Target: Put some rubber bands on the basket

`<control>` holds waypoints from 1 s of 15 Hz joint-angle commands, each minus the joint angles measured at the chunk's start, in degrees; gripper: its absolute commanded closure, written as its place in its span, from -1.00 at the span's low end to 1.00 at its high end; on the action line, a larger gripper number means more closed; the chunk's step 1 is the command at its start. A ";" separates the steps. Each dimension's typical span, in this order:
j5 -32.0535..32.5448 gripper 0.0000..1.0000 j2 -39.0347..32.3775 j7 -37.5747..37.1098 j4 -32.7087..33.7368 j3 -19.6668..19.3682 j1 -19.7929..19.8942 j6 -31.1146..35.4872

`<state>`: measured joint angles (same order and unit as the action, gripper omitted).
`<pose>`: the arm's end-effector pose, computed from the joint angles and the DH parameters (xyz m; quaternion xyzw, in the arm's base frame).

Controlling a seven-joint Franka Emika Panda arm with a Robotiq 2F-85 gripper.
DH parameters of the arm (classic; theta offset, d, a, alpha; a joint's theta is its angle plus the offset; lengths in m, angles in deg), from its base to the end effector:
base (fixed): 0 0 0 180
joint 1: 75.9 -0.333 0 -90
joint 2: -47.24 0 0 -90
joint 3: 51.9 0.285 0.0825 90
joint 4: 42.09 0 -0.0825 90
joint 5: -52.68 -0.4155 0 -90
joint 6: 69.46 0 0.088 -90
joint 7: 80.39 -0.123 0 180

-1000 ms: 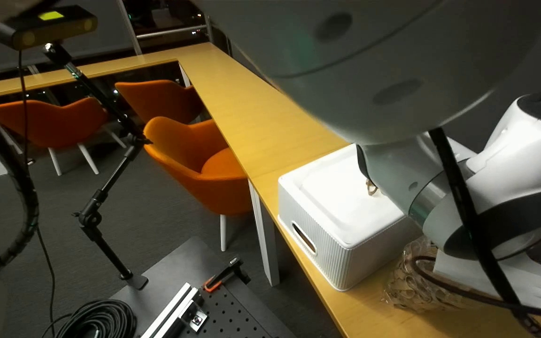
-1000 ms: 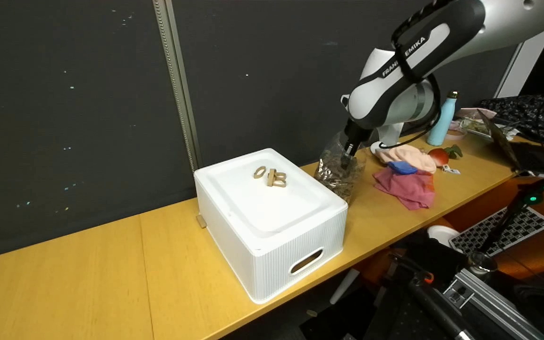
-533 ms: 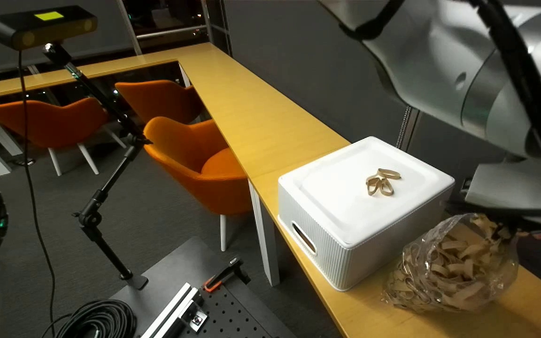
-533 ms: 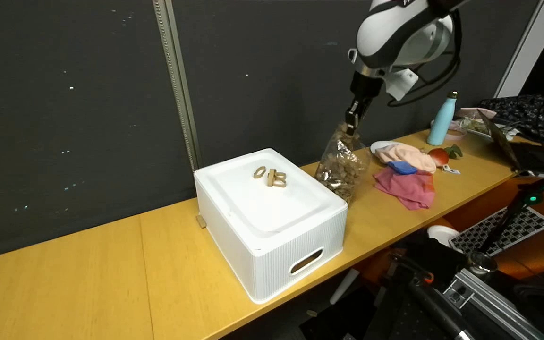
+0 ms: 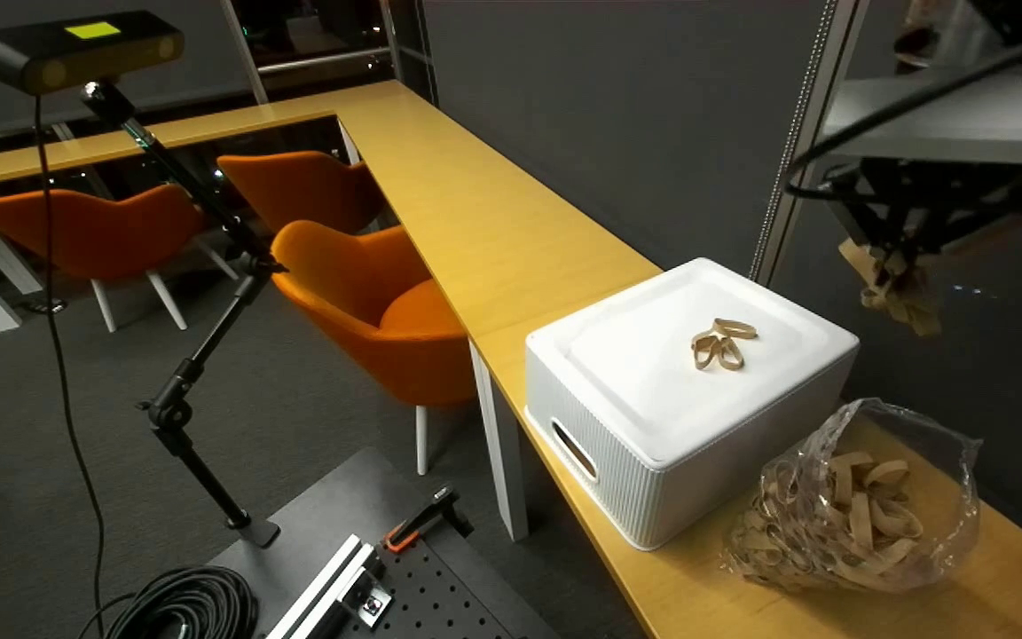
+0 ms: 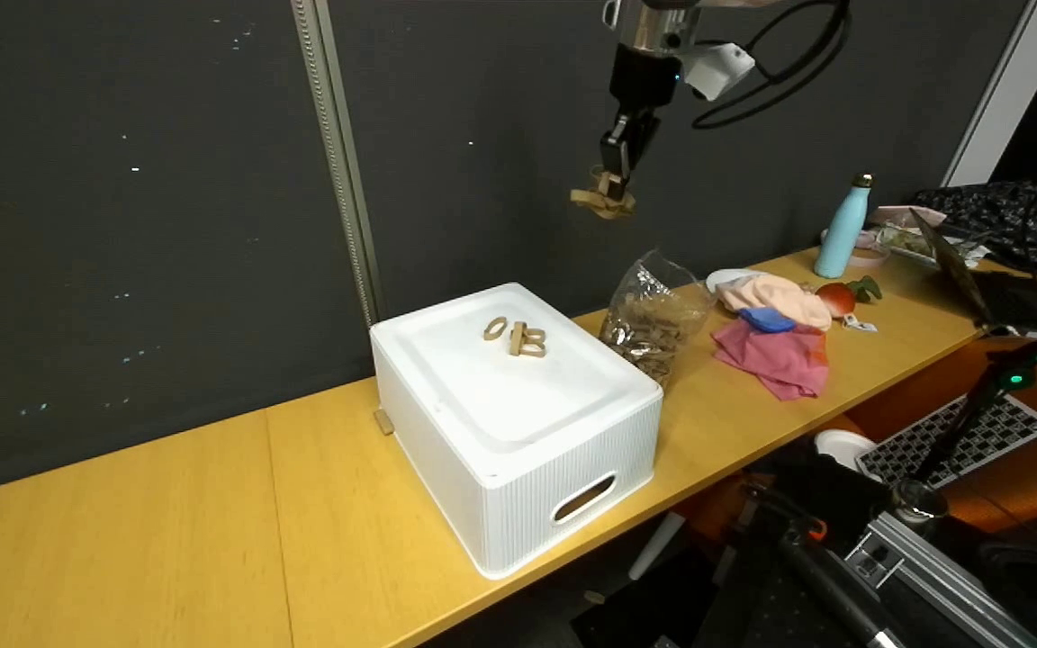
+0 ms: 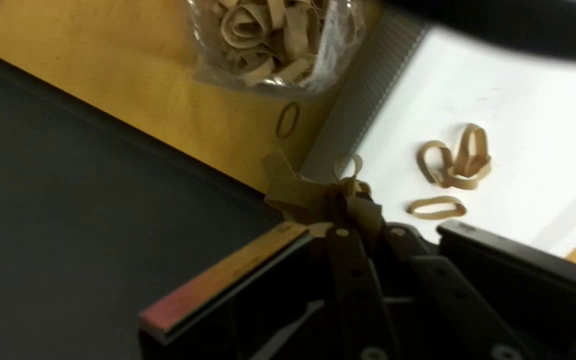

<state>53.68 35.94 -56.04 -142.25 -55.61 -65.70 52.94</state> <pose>0.6441 -0.1586 0.4173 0.9907 0.0957 0.0856 0.0446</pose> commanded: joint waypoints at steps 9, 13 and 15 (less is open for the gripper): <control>1.30 0.96 -13.15 -1.65 5.82 5.35 -8.55 -2.65; 2.23 0.96 -15.96 -1.99 6.00 5.67 -9.21 -2.92; 2.45 0.34 -16.92 -1.97 6.11 5.75 -9.18 -2.80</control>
<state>55.07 20.66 -57.48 -138.33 -50.48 -75.09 51.42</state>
